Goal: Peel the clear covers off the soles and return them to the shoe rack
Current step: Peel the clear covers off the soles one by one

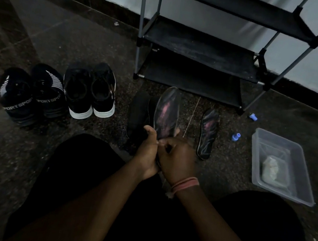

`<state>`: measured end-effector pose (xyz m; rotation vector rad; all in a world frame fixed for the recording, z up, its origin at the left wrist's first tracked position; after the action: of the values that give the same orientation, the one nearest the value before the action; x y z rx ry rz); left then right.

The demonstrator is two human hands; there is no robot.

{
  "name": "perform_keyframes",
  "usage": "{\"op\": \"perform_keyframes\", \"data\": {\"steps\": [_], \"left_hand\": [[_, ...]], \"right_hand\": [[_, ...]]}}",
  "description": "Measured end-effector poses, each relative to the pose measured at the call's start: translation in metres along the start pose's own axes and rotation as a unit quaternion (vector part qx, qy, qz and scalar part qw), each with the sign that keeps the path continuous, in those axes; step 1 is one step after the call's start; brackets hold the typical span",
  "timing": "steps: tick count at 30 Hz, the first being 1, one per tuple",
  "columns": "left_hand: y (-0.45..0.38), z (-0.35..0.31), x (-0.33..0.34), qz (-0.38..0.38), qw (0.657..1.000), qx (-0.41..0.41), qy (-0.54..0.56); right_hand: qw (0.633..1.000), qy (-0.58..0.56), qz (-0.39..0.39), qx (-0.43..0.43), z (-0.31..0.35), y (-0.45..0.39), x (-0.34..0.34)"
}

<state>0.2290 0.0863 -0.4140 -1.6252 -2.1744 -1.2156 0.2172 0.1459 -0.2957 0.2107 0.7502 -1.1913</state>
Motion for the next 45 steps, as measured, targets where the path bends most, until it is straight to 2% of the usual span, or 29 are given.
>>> {"op": "perform_keyframes", "data": {"steps": [3, 6, 8, 13, 18, 20, 24, 29, 31, 34, 36, 40, 45], "left_hand": [[0.0, -0.002, 0.0, -0.006, 1.0, 0.004, 0.011], [0.0, 0.0, 0.005, -0.006, 1.0, 0.006, 0.005], [0.0, 0.002, 0.003, -0.016, 1.0, 0.005, 0.004], [0.001, -0.001, -0.004, -0.002, 1.0, 0.01, 0.008], [0.005, 0.014, 0.011, 0.018, 0.999, -0.009, -0.037], [0.004, 0.015, 0.004, 0.001, 1.0, -0.005, -0.027], [-0.002, 0.003, -0.007, -0.013, 1.0, 0.009, 0.014], [-0.002, 0.016, 0.003, 0.011, 1.0, -0.012, 0.013], [0.001, 0.014, 0.001, -0.001, 1.0, -0.016, 0.021], [-0.004, 0.011, -0.009, -0.025, 0.999, -0.01, 0.026], [-0.001, 0.008, -0.008, -0.042, 0.999, -0.001, 0.018], [0.0, 0.011, -0.003, -0.044, 0.999, -0.007, -0.002], [-0.001, 0.005, -0.008, -0.037, 0.998, -0.002, 0.045]], "right_hand": [[0.999, -0.027, 0.005, 0.037, -0.01, -0.004, -0.003], [0.997, 0.046, -0.054, 0.014, -0.013, -0.012, -0.02], [0.995, 0.083, -0.054, -0.016, -0.007, -0.009, -0.018], [1.0, -0.018, 0.011, -0.002, -0.002, -0.001, 0.001], [0.994, 0.081, -0.069, 0.004, -0.012, -0.016, -0.021], [0.994, 0.092, -0.049, -0.009, -0.009, -0.014, -0.014], [0.999, 0.022, 0.026, -0.012, -0.002, -0.003, 0.009], [0.993, 0.108, -0.043, 0.009, -0.024, -0.021, -0.019], [0.992, 0.122, -0.027, -0.021, -0.014, -0.017, -0.014], [0.997, 0.07, 0.03, -0.021, -0.003, -0.001, 0.011], [0.998, 0.054, 0.007, -0.01, -0.007, -0.006, 0.006], [0.994, 0.09, -0.062, -0.009, -0.006, -0.013, -0.011], [0.996, 0.075, 0.024, -0.035, -0.001, -0.007, 0.013]]}}
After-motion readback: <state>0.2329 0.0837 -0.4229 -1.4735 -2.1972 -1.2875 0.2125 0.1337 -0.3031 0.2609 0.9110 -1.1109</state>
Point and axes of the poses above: each hand's wrist, its own y-axis away from the middle knuckle, its own x-axis out of the palm, z = x × y, the point moved 10 cm from there along -y, towards the middle knuckle, and after that the axes turned 6 degrees about -y, right-handed, at the moved point
